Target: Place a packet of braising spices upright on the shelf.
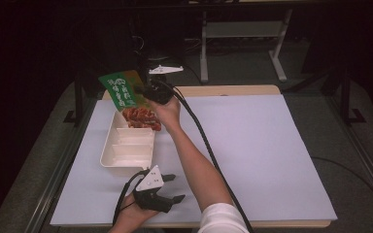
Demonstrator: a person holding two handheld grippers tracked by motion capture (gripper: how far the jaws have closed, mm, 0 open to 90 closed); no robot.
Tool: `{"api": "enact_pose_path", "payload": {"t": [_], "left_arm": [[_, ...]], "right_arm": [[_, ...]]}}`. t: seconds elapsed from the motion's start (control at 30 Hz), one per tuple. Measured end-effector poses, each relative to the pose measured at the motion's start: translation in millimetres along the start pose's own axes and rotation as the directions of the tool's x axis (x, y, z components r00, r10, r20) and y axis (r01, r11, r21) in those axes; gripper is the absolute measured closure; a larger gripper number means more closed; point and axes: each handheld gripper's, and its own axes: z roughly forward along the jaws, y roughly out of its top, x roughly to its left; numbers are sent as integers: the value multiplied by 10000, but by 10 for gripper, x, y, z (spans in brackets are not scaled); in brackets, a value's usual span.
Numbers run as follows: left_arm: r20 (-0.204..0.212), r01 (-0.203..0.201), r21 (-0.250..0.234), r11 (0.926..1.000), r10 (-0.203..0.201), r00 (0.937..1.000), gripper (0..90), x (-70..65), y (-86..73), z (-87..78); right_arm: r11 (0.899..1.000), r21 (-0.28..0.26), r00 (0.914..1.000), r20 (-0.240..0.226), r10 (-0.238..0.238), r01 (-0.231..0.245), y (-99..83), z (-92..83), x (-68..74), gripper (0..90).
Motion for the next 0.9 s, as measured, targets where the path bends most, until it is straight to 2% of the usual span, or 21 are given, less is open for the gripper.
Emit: {"api": "enact_pose_path", "payload": {"t": [0.1,0.13,0.23,0.27,0.33,0.4,0.43,0.47,0.53,0.63,0.67,0.73,0.8,0.9], "left_arm": [[-7,7,-32,10000,-7,10000,266,4,1,-5],[-8,8,-31,10000,-8,10000,266,5,1,-5],[-21,67,-34,10000,-67,10000,266,10,1,-4],[-25,51,-13,10000,-51,10000,266,12,1,-2],[-8,59,-27,10000,-59,10000,266,12,2,1],[-4,23,-36,10000,-23,10000,266,12,4,1],[-16,43,-23,10000,-43,10000,266,13,4,-1],[-20,67,-34,10000,-67,10000,266,15,4,-5],[-50,58,-52,10000,-58,10000,266,18,4,-16],[-39,73,-95,9999,-73,10000,266,14,3,-19],[-22,73,-74,9999,-73,10000,266,10,4,-17],[2,17,-48,10000,-17,10000,267,4,7,-12],[2,11,-67,10000,-11,10000,267,-3,10,-11],[0,-9,-88,10000,9,10000,268,-7,11,-16]], "right_arm": [[9972,512,9983,203,-548,537,38,-22,-4,882],[9972,512,9983,203,-548,537,38,-22,-4,882],[9883,1010,9929,214,-1167,1140,80,-29,-2,873],[9840,1316,9920,223,-1241,1201,106,-18,-5,862],[9709,1973,9898,150,-1415,1358,156,23,-8,829],[9468,2848,9875,30,-1575,1502,179,99,-2,790],[9339,3162,9835,144,-1805,1668,179,132,12,788],[9252,3335,9807,97,-1951,1808,174,162,16,791],[9143,3637,9812,38,-1931,1785,153,209,4,806],[9080,3928,9885,-193,-1502,1457,90,231,-47,861],[9080,3928,9885,-193,-1502,1457,90,231,-47,861],[9165,3804,9921,-291,-1217,1236,71,221,-48,885],[9221,3681,9928,-305,-1161,1192,59,203,-15,891],[9442,3138,9948,-497,-884,996,64,131,35,892]]}}
